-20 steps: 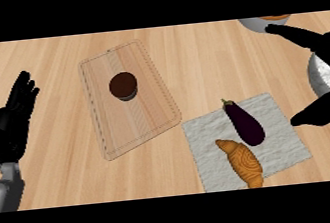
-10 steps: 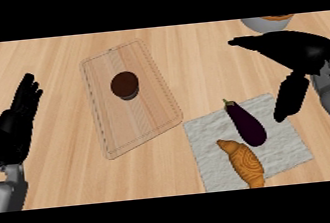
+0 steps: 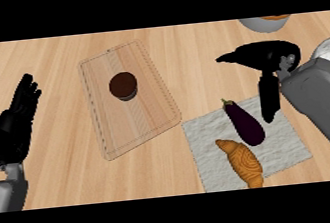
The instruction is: Pick the eggplant from the placemat and place it in the bowl
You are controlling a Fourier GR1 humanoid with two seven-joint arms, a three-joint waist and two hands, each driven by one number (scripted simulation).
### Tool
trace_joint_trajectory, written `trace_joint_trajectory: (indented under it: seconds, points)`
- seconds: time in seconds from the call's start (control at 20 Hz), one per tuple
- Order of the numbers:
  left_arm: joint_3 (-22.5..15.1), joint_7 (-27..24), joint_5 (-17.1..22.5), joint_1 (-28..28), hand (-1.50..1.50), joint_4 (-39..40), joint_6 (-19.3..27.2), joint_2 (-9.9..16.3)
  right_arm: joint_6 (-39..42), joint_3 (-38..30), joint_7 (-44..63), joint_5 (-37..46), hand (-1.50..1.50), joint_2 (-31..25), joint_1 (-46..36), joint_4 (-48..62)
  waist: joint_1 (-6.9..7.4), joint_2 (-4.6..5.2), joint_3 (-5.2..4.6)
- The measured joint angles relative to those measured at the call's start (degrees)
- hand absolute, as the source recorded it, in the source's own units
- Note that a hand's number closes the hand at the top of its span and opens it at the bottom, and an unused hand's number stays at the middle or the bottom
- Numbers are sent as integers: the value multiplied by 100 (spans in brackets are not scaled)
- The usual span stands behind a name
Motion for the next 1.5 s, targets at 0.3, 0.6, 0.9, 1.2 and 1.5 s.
trace_joint_trajectory:
  seconds: [0.3, 0.6, 0.9, 1.2, 1.5]
  points:
    - [37, 30, -82, -34, 0, 26, -35, -79, 189, 345, -156, 493, -150, 186, 86, 328, -25, -5, 3]
    - [136, 50, -142, 47, 0, -60, -94, -123, -310, 544, -748, 1393, -150, 200, 233, 189, -34, -8, 4]
    - [285, -58, -207, 9, 0, 123, -254, -182, -582, 544, -1111, 2057, -150, 447, 577, 355, -53, -11, 3]
    - [352, 69, -333, -61, 0, 31, -270, -298, -461, 385, -1223, 2451, -150, 616, 950, 315, -65, -15, 3]
    - [441, 64, -434, -16, 0, 2, -335, -410, -537, 225, -1388, 2907, -150, 765, 1274, 279, -69, -17, 2]
